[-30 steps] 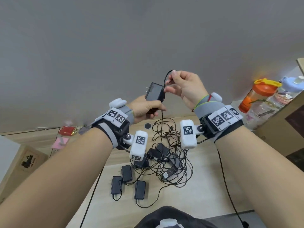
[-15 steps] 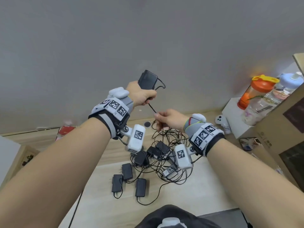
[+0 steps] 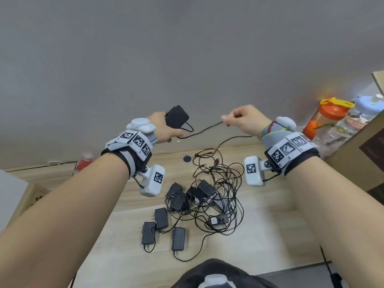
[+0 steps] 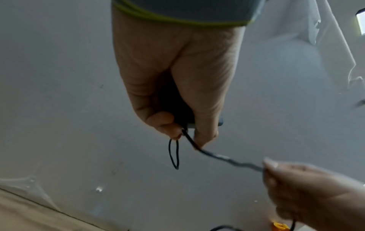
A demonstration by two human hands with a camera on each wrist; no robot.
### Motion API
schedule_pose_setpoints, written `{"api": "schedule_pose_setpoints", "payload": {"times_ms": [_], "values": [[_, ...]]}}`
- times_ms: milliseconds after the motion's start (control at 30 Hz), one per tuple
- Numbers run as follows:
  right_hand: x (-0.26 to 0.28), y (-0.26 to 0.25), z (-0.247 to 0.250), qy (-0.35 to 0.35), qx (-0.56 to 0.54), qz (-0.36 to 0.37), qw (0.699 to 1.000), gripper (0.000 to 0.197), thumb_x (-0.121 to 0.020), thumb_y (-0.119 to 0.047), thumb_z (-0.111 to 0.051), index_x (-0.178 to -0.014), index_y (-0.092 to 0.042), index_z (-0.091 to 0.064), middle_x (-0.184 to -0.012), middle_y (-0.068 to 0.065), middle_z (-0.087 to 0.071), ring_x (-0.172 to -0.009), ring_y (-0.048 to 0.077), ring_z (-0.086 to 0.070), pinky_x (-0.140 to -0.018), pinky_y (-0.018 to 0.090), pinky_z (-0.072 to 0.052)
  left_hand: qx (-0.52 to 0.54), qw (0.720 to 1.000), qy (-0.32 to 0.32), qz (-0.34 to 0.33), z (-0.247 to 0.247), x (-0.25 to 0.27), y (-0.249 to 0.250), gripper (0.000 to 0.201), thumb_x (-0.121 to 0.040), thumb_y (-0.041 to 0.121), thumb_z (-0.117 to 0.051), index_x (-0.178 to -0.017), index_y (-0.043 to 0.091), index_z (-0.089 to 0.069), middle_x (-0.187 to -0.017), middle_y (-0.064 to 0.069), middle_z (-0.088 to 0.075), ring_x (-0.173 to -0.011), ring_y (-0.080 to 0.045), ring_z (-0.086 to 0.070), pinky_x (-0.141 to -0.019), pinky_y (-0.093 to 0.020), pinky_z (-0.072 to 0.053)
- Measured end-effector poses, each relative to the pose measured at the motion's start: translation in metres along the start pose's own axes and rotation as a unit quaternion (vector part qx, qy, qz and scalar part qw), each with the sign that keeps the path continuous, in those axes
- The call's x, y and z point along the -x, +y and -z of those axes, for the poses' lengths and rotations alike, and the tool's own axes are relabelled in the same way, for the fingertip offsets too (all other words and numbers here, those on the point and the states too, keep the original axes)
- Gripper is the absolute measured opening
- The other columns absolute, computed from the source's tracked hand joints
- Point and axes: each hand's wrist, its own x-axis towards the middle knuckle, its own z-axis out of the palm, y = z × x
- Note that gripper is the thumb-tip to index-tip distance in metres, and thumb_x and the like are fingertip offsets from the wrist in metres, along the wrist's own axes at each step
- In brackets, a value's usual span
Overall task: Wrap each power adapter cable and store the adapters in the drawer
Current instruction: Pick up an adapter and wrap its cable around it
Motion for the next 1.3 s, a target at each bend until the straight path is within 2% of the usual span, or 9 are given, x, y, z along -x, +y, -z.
{"api": "schedule_pose_setpoints", "payload": {"times_ms": [133, 233, 367, 500, 667, 767, 1033, 1200, 1300], "values": [[-0.002, 0.030, -0.020, -0.086, 0.106, -0.070, 0.988, 0.022, -0.088, -0.043, -0.068, -0.083, -0.023, -0.069, -0.078, -0.007, -0.066, -0.078, 0.015, -0.059, -0.074, 0.026, -0.043, 0.068, 0.995, -0.064, -0.015, -0.008, 0.002, 0.008, 0.058, -0.066, 0.058, -0.082, -0.104, 0.022, -0.057, -0.078, 0.001, -0.068, -0.056, -0.016, -0.063, -0.060, -0.027, -0.055], [0.002, 0.023, -0.038, -0.117, 0.077, -0.034, 0.990, 0.033, -0.089, -0.040, -0.068, -0.117, -0.024, -0.065, -0.116, 0.000, -0.065, -0.106, 0.017, -0.060, -0.097, 0.032, -0.045, 0.080, 0.991, -0.094, -0.042, -0.012, 0.001, 0.016, 0.055, -0.067, 0.065, -0.077, -0.096, 0.022, -0.058, -0.077, 0.000, -0.067, -0.058, -0.016, -0.064, -0.058, -0.029, -0.055], [0.010, -0.010, -0.052, -0.168, -0.043, 0.057, 0.983, 0.046, -0.094, -0.034, -0.064, -0.136, -0.023, -0.051, -0.130, -0.003, -0.053, -0.117, 0.013, -0.051, -0.095, 0.021, -0.037, 0.090, 0.988, -0.087, -0.088, -0.020, 0.001, 0.032, 0.076, -0.065, 0.082, -0.056, -0.088, 0.010, -0.062, -0.069, -0.005, -0.069, -0.059, -0.020, -0.065, -0.058, -0.034, -0.054], [0.012, -0.024, -0.067, -0.237, -0.071, 0.078, 0.966, 0.033, -0.098, -0.040, -0.056, -0.129, -0.031, -0.056, -0.136, -0.005, -0.056, -0.129, 0.014, -0.048, -0.108, 0.029, -0.036, 0.146, 0.984, -0.025, -0.100, -0.023, -0.002, 0.044, 0.051, -0.091, 0.064, -0.050, -0.081, 0.014, -0.056, -0.072, -0.010, -0.069, -0.059, -0.024, -0.064, -0.056, -0.032, -0.052], [0.019, -0.026, -0.086, -0.278, -0.106, 0.085, 0.951, 0.031, -0.103, -0.035, -0.045, -0.087, -0.018, -0.066, -0.087, -0.001, -0.072, -0.086, 0.013, -0.061, -0.078, 0.018, -0.043, 0.188, 0.977, -0.012, -0.098, -0.018, -0.002, 0.046, 0.040, -0.095, 0.055, -0.050, -0.082, 0.017, -0.051, -0.074, -0.009, -0.066, -0.061, -0.022, -0.062, -0.052, -0.028, -0.050], [0.014, -0.022, -0.083, -0.218, -0.180, 0.049, 0.958, 0.037, -0.103, -0.034, -0.046, -0.071, -0.017, -0.055, -0.052, -0.005, -0.046, -0.050, 0.014, -0.043, -0.056, 0.026, -0.041, 0.159, 0.983, -0.041, -0.083, -0.012, -0.002, 0.037, 0.041, -0.088, 0.056, -0.061, -0.083, 0.015, -0.056, -0.069, -0.008, -0.066, -0.056, -0.022, -0.066, -0.057, -0.033, -0.058], [0.004, -0.018, -0.047, -0.130, -0.237, -0.010, 0.963, 0.060, -0.089, -0.065, -0.049, -0.105, -0.011, -0.069, -0.061, -0.007, -0.024, -0.052, 0.010, -0.016, -0.046, 0.022, -0.014, 0.075, 0.989, -0.119, -0.054, -0.007, 0.004, 0.026, 0.042, -0.080, 0.056, -0.071, -0.086, 0.015, -0.064, -0.067, -0.005, -0.060, -0.043, -0.014, -0.056, -0.048, -0.022, -0.048], [0.004, -0.019, -0.051, -0.107, -0.189, 0.024, 0.976, 0.041, -0.095, -0.054, -0.052, -0.067, -0.024, -0.058, -0.061, -0.002, -0.024, -0.051, 0.012, -0.020, -0.044, 0.023, -0.020, 0.116, 0.984, -0.123, -0.053, -0.007, 0.004, 0.027, 0.044, -0.081, 0.055, -0.071, -0.094, 0.012, -0.070, -0.071, -0.003, -0.061, -0.048, -0.016, -0.059, -0.047, -0.019, -0.047], [0.004, -0.021, -0.054, -0.079, -0.185, 0.032, 0.979, 0.044, -0.097, -0.052, -0.050, -0.079, -0.014, -0.063, -0.061, -0.002, -0.024, -0.049, 0.011, -0.021, -0.044, 0.025, -0.021, 0.192, 0.977, -0.084, -0.042, -0.009, 0.003, 0.028, 0.046, -0.083, 0.053, -0.071, -0.097, 0.010, -0.068, -0.080, -0.006, -0.066, -0.050, -0.015, -0.061, -0.049, -0.020, -0.050]]}}
